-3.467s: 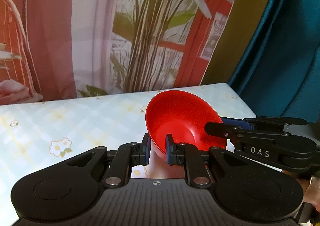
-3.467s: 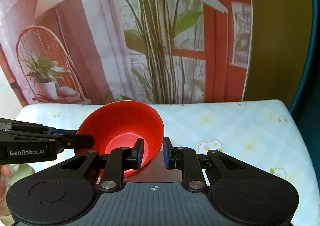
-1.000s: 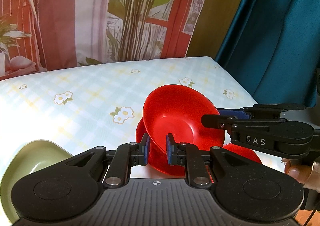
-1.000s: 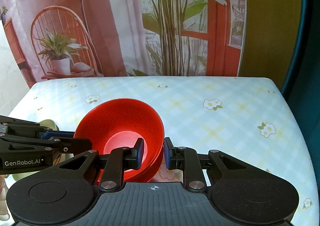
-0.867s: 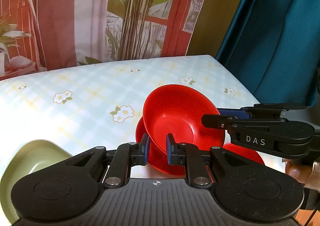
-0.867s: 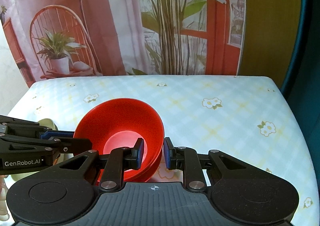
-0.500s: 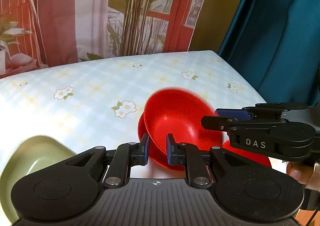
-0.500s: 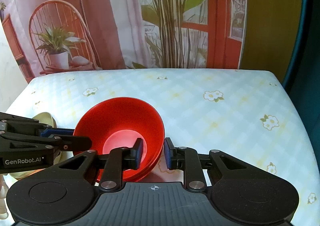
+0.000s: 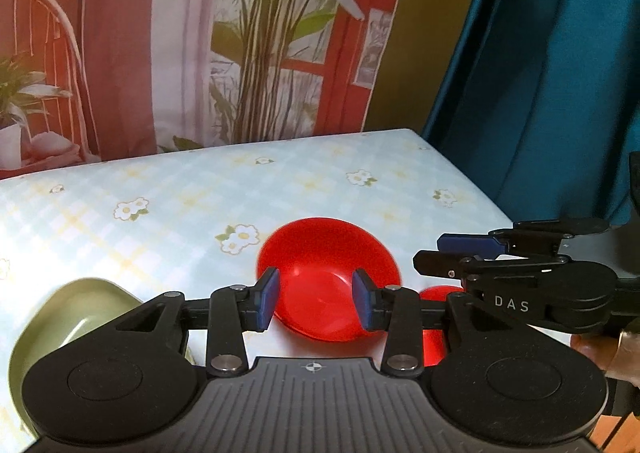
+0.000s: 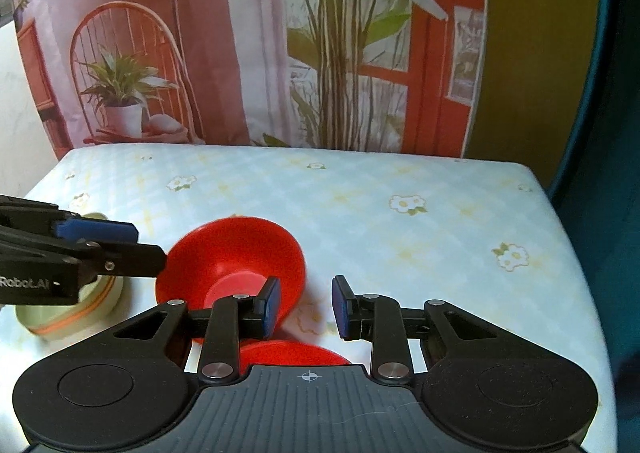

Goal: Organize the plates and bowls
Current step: 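Move the left gripper to the second red bowl and grip its rim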

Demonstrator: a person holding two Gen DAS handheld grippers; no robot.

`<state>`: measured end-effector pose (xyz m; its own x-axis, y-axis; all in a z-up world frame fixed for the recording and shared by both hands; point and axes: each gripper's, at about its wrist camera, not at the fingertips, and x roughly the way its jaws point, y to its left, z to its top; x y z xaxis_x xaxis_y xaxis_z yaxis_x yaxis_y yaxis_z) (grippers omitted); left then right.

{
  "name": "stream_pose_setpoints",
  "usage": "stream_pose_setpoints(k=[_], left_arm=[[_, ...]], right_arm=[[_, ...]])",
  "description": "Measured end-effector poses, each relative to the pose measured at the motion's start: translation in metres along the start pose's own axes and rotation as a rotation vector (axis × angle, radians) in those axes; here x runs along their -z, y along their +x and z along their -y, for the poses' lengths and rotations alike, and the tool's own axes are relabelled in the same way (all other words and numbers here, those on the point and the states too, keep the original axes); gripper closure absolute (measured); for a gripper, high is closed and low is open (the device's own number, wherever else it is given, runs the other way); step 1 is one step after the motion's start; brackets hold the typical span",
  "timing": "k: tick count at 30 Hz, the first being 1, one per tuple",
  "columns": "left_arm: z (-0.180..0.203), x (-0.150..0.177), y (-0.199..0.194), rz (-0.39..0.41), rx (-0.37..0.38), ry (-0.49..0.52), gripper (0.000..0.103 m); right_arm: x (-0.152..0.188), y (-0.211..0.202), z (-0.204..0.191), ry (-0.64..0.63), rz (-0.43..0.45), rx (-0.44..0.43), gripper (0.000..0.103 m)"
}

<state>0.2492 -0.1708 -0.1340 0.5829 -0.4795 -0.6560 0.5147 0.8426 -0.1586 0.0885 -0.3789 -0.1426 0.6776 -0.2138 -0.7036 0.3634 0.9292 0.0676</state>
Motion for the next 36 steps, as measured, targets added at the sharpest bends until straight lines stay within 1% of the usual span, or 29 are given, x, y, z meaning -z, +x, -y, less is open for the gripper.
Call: stream_pose_setpoints(k=[5, 11, 19, 24, 31, 36], left_arm=[[0.012, 0.009, -0.008, 0.007, 0.007, -0.002, 0.061], [0.026, 0.021, -0.009, -0.012, 0.035, 0.001, 0.061], [0.037, 0.023, -0.01, -0.035, 0.072, 0.011, 0.061], [0.043, 0.024, -0.011, -0.037, 0.083, 0.024, 0.061], [0.046, 0.032, -0.007, -0.068, 0.094, 0.027, 0.061], [0.044, 0.042, 0.001, -0.107, 0.1, 0.006, 0.061]], right_arm=[[0.01, -0.015, 0.01, -0.004, 0.011, 0.016, 0.077], [0.022, -0.026, 0.021, 0.004, 0.012, 0.022, 0.077], [0.034, -0.034, 0.033, 0.021, 0.013, 0.026, 0.077], [0.04, -0.036, 0.041, 0.037, 0.012, 0.025, 0.077], [0.051, -0.036, 0.046, 0.061, 0.002, 0.016, 0.077], [0.062, -0.034, 0.044, 0.072, -0.016, 0.002, 0.077]])
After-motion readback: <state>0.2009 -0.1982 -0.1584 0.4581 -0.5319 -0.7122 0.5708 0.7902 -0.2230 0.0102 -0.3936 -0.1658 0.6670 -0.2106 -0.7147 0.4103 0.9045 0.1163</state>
